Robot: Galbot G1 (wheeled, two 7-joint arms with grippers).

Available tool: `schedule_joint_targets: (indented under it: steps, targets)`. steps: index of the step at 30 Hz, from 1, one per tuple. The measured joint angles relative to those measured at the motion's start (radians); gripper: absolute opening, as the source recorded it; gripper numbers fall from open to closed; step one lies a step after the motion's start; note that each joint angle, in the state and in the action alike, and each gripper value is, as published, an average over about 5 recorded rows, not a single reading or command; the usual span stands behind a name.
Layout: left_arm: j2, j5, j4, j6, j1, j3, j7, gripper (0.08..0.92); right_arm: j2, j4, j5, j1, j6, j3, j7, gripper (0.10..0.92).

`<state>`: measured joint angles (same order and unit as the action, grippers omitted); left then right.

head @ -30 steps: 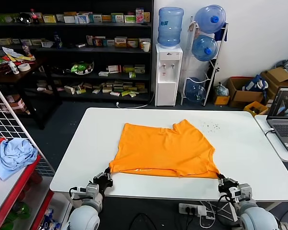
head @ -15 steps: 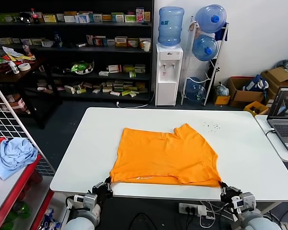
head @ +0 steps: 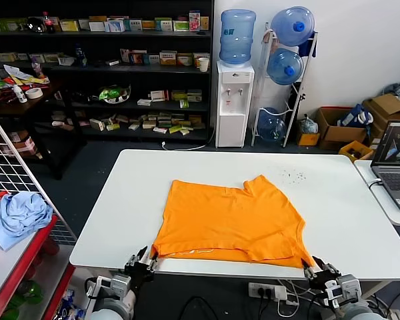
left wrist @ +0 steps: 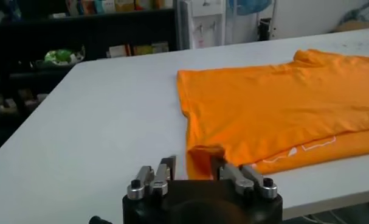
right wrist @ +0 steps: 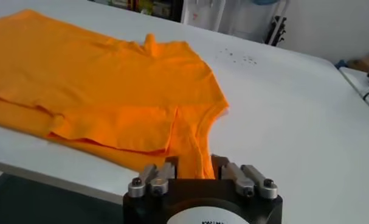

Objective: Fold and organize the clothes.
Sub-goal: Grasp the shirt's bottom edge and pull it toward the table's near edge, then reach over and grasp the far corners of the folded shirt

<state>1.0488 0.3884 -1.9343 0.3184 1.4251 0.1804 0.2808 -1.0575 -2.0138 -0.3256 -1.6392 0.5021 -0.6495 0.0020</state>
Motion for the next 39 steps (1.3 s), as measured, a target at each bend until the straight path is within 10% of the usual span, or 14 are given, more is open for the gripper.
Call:
schedule_joint_targets:
  steps: [11,39]
  targets:
    - [0.026,0.008,0.022,0.013,-0.049,-0.014,-0.005,0.813,0.02,0.0,-0.026,0.034,-0.05,0.0,0.001,0.817]
    - [0.085,0.113,0.369,-0.057,-0.516,-0.104,-0.029,0.823,0.089,0.409,-0.237,0.498,-0.208,0.135,-0.083,0.823]
